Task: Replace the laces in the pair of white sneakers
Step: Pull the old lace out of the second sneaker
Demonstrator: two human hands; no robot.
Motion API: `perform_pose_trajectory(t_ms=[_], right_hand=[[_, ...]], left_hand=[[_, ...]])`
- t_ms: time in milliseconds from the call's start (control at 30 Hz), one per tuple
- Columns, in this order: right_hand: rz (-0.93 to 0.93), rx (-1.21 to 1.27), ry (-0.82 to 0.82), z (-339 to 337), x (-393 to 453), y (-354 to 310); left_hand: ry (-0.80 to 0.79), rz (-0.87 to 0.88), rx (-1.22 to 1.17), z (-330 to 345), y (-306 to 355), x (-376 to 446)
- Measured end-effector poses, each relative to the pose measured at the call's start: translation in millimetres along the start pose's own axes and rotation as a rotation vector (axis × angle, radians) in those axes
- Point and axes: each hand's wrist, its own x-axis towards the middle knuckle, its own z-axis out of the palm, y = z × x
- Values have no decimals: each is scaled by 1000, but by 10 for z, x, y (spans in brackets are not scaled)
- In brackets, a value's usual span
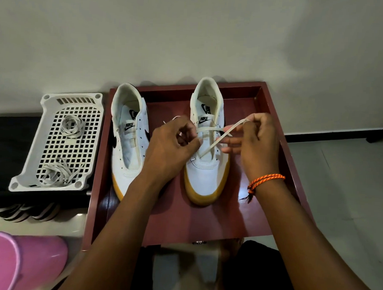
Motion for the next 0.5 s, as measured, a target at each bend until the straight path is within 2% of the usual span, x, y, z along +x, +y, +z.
perform_pose_trajectory(t_ms=[100, 167, 300, 500], right_hand=[[66, 199, -91, 5, -8, -42], [91, 274, -99, 18, 18, -36], [30, 214, -69, 5, 52, 24], [81, 165, -28, 22, 59, 92]], left_hand=[[-129, 59, 144, 42, -17, -12], [-127, 46, 168, 87, -23, -18], [-113, 114, 134, 135, 37, -44], [-111, 207, 355, 183, 161, -121]])
